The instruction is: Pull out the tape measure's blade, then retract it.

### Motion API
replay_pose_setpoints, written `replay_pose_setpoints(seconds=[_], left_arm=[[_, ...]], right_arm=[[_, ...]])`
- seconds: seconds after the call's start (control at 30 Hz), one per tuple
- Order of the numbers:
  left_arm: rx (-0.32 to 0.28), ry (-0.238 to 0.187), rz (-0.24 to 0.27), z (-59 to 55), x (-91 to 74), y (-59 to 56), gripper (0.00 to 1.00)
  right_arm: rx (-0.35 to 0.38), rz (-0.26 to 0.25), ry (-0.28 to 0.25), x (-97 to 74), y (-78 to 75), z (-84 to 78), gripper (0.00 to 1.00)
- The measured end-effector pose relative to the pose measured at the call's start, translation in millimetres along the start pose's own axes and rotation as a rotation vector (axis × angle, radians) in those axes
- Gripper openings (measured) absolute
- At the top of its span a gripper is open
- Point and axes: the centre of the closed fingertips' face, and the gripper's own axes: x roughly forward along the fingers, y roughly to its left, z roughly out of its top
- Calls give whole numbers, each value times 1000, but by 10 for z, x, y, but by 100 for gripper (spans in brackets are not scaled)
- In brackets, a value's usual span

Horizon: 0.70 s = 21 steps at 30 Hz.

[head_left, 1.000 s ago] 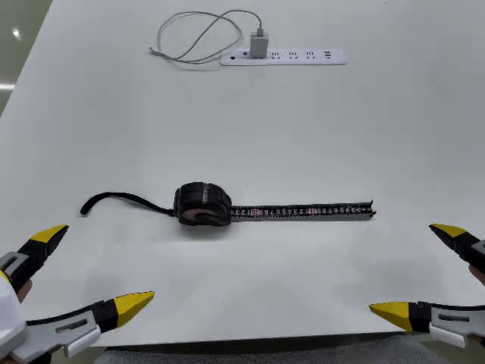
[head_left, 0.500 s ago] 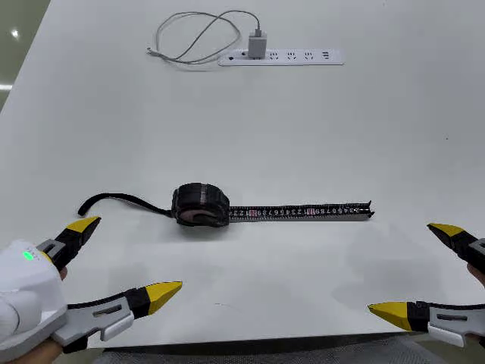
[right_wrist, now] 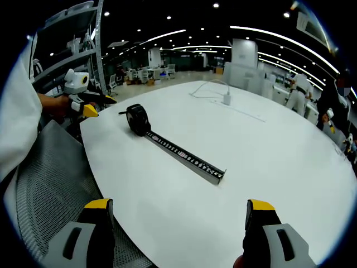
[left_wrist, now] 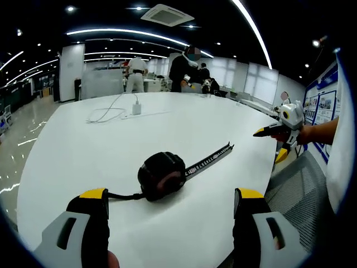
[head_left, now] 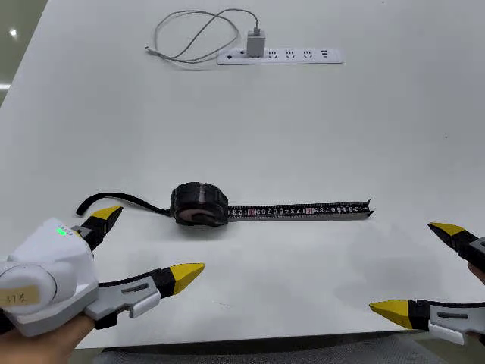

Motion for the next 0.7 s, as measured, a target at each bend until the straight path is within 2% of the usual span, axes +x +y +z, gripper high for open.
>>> replay_pose_setpoints(seconds=[0.23, 0.47, 0.53, 0.7], left_arm=[[-20, 16, -13, -4, 165, -71, 90], [-39, 23, -21, 12, 303, -89, 89], [-66, 16, -28, 34, 338, -97, 89], [-59, 24, -32, 26, 431, -142, 88]], right_arm=[[-2, 0, -1, 3, -15, 5, 98], [2, -2, -1, -1, -30, 7, 97], [10, 5, -5, 3, -20, 10, 98], [9, 4, 1, 8, -32, -17, 98]])
